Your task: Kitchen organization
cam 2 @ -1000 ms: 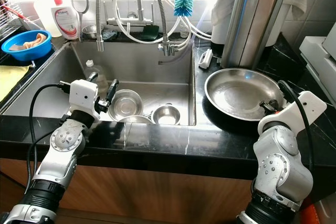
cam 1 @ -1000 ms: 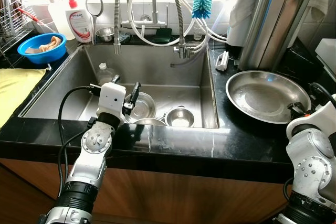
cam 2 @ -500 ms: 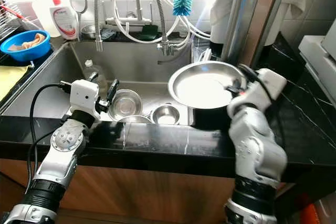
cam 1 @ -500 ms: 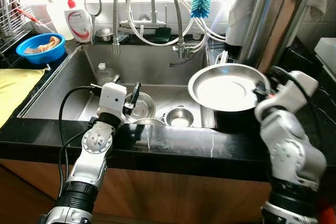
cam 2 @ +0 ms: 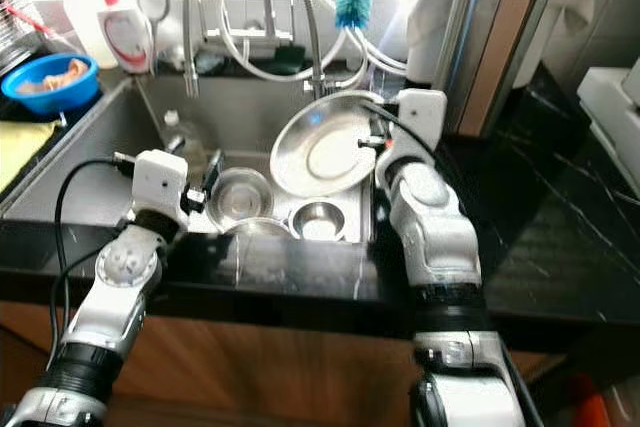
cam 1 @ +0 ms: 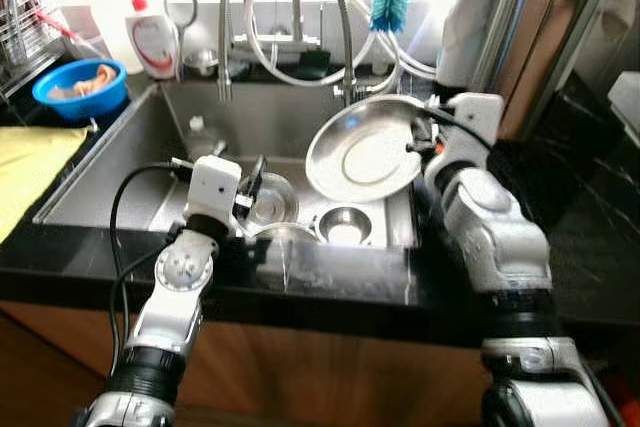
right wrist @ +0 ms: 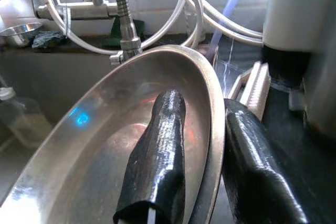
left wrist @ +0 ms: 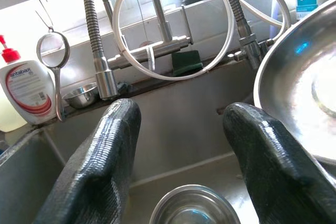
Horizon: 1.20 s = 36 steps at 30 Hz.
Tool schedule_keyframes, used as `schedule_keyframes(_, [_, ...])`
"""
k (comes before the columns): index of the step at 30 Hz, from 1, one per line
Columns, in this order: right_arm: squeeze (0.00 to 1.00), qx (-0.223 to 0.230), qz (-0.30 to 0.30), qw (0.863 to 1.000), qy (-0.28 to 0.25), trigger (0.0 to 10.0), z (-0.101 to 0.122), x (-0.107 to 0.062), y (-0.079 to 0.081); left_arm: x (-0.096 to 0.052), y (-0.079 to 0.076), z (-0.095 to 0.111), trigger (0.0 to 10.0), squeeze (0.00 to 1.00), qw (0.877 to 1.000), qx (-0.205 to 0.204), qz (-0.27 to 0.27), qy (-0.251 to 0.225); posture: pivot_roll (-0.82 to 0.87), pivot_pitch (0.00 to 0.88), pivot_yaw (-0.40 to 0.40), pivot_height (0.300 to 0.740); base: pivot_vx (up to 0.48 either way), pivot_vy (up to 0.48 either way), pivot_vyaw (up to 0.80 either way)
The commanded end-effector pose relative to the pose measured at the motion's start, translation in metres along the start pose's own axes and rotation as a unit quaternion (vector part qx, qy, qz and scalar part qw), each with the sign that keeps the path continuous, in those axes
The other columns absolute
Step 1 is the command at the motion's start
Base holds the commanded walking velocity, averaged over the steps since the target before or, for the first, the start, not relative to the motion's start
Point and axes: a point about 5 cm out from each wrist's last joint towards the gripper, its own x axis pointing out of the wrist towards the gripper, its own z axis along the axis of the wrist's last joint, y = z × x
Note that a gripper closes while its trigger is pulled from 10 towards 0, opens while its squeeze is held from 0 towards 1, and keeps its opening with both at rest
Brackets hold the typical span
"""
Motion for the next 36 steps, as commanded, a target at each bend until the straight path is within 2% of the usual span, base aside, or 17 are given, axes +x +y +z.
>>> schedule_keyframes(1, [0.0, -0.012, 0.013, 1.0, -0.017, 10.0, 0.007, 0.005, 0.004, 0.002, 0.004, 0.004, 10.0, 0.0, 1.0, 0.004, 0.007, -0.01, -0.02, 0.0, 0.025, 0.74, 0.0, 0.0, 0.0])
schedule_keyframes(7, [0.0, -0.046, 0.04, 0.998, -0.012, 10.0, 0.004, 0.019, 0.009, 0.002, 0.003, 0.004, 10.0, 0.0, 1.0, 0.003, 0.009, -0.011, -0.02, 0.0, 0.021, 0.74, 0.0, 0.0, 0.0])
schedule_keyframes(12, [0.0, -0.066, 0.065, 0.996, 0.002, 10.0, -0.005, 0.025, 0.014, 0.003, 0.004, 0.004, 10.0, 0.0, 1.0, 0.002, 0.01, -0.012, -0.02, 0.0, 0.018, 0.74, 0.0, 0.0, 0.0])
schedule_keyframes(16, [0.0, -0.106, 0.094, 0.99, 0.013, 10.0, -0.01, 0.03, 0.022, 0.003, 0.003, 0.005, 10.0, 0.0, 1.0, 0.002, 0.01, -0.013, -0.02, 0.0, 0.018, 0.74, 0.0, 0.0, 0.0])
schedule_keyframes(28, [0.0, -0.116, 0.11, 0.987, 0.029, 10.0, -0.021, 0.032, 0.024, 0.002, 0.002, 0.004, 10.0, 0.0, 1.0, 0.0, 0.011, -0.011, -0.01, 0.0, 0.012, 0.74, 0.0, 0.0, 0.0])
schedule_keyframes(30, [0.72, -0.112, 0.113, 0.987, 0.035, 10.0, -0.024, 0.032, 0.025, 0.002, 0.002, 0.004, 10.0, 0.0, 1.0, 0.0, 0.012, -0.011, -0.02, 0.0, 0.012, 0.74, 0.0, 0.0, 0.0])
schedule_keyframes(31, [0.72, -0.112, 0.113, 0.987, 0.035, 10.0, -0.024, 0.032, 0.025, 0.002, 0.002, 0.004, 10.0, 0.0, 1.0, 0.0, 0.012, -0.011, -0.02, 0.0, 0.012, 0.74, 0.0, 0.0, 0.0])
schedule_keyframes(32, [1.0, -0.113, 0.115, 0.986, 0.036, 10.0, -0.024, 0.032, 0.025, 0.002, 0.002, 0.004, 10.0, 0.0, 1.0, 0.0, 0.012, -0.011, -0.02, 0.0, 0.012, 0.74, 0.0, 0.0, 0.0])
schedule_keyframes(36, [0.99, -0.11, 0.116, 0.986, 0.039, 10.0, -0.026, 0.032, 0.025, 0.001, 0.002, 0.003, 10.0, 0.0, 1.0, -0.001, 0.012, -0.01, -0.02, 0.0, 0.011, 0.74, 0.0, 0.0, 0.0])
